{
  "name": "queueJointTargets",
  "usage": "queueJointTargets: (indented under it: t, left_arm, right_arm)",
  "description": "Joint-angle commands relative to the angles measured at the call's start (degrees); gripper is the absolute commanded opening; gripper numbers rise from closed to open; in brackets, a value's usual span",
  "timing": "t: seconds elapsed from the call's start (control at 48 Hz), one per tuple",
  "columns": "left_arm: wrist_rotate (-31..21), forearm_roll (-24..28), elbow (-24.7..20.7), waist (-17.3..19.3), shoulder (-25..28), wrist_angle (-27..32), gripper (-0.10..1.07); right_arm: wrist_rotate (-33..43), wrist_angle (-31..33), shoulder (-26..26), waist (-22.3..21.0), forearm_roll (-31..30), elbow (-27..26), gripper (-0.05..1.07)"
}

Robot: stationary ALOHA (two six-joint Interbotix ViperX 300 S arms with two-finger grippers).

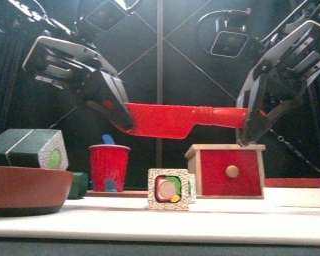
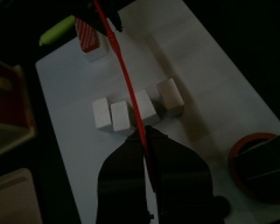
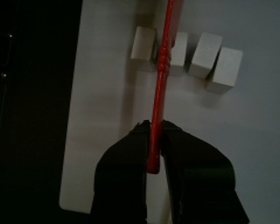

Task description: Cut the white sushi roll

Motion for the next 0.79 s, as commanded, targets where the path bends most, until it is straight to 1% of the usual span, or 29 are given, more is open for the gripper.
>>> queueJointTargets:
  t: [0.0,0.062,0.146,0.354,0.458,0.521,0.583,0.771]
  left_arm:
    - [0.35,0.62,-0.7,1.05,-1.58,-2.99,0.27]
    - [0.26,0.35,-0.7,1.67,-1.58,-3.6,0.31]
    - [0.26,-0.53,-0.88,2.29,-1.58,-4.57,0.4]
    - [0.26,-3.87,-0.44,2.37,-1.58,-8.79,0.72]
    - [0.35,-5.71,-0.09,2.37,-1.67,-9.84,0.85]
    - [0.35,-6.42,0.18,2.37,-1.76,-10.11,0.89]
    - [0.35,-6.77,0.35,2.37,-2.02,-10.37,0.89]
    - [0.35,-6.77,1.49,2.37,-2.99,-12.22,0.89]
  right_arm:
    - [-0.26,0.0,-3.25,-0.18,-0.35,0.0,0.45]
    - [-0.26,0.0,-3.96,-0.26,-0.09,0.35,0.45]
    - [-0.18,0.0,-4.57,-0.26,0.09,0.44,0.45]
    - [-0.18,0.53,-5.1,-0.26,0.53,0.35,0.45]
    - [-0.18,0.79,-5.27,-0.26,0.97,0.44,0.45]
    - [-0.18,1.14,-5.36,-0.26,1.67,0.62,0.45]
    - [-0.09,1.85,-5.54,-0.44,2.9,0.79,0.45]
    - [0.0,5.27,-7.21,-2.81,9.93,0.97,0.45]
